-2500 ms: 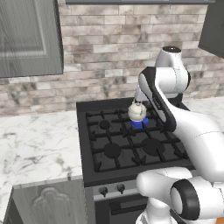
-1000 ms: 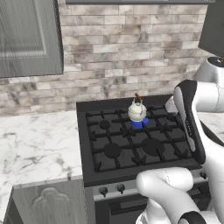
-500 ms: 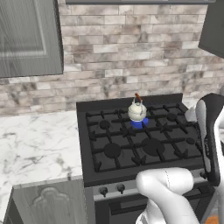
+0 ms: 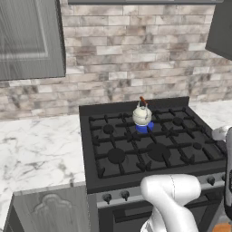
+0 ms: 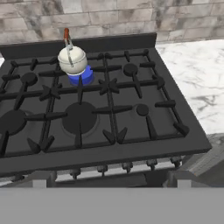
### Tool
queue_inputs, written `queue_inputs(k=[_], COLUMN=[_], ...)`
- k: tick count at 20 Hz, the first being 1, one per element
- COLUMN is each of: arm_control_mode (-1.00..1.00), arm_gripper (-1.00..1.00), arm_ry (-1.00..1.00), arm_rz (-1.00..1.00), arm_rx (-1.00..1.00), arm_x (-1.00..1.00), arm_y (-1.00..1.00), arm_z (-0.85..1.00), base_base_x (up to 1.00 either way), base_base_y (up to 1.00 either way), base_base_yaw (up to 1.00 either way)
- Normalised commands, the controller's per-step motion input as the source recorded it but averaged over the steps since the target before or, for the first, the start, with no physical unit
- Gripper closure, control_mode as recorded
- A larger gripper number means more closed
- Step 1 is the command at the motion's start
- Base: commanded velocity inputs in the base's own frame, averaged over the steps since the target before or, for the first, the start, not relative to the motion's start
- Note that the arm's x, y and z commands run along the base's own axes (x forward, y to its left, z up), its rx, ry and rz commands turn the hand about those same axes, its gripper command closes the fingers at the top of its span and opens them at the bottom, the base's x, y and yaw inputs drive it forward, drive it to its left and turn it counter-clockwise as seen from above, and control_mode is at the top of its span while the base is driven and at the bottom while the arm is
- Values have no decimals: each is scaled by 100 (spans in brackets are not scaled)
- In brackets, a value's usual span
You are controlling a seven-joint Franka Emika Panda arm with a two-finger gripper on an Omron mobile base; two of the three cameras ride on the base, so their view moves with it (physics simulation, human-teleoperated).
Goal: The kettle is done boiling. Turn off the stove, then wait for 300 timesteps before moving the kettle to the dining table.
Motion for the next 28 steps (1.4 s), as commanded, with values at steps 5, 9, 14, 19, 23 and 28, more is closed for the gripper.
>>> queue_inputs(k=[5,9,14,19,23,28], arm_control_mode=[-100,-100,-100,-100,-100,-100], arm_gripper=[-100,-100,-100,-100,-100,-100], arm_ry=[-17,-16,-15,-17,-15,-16], arm_rz=[0,0,0,0,1,2], arm_rx=[-1,-1,0,-2,-3,-5], arm_x=[-37,-28,-27,-17,-2,0], arm_y=[-14,-4,0,0,0,6], arm_z=[-14,-18,-19,-26,-35,-45], base_base_x=[0,0,0,0,0,0], base_base_y=[0,0,0,0,0,0], base_base_yaw=[0,0,0,0,0,0])
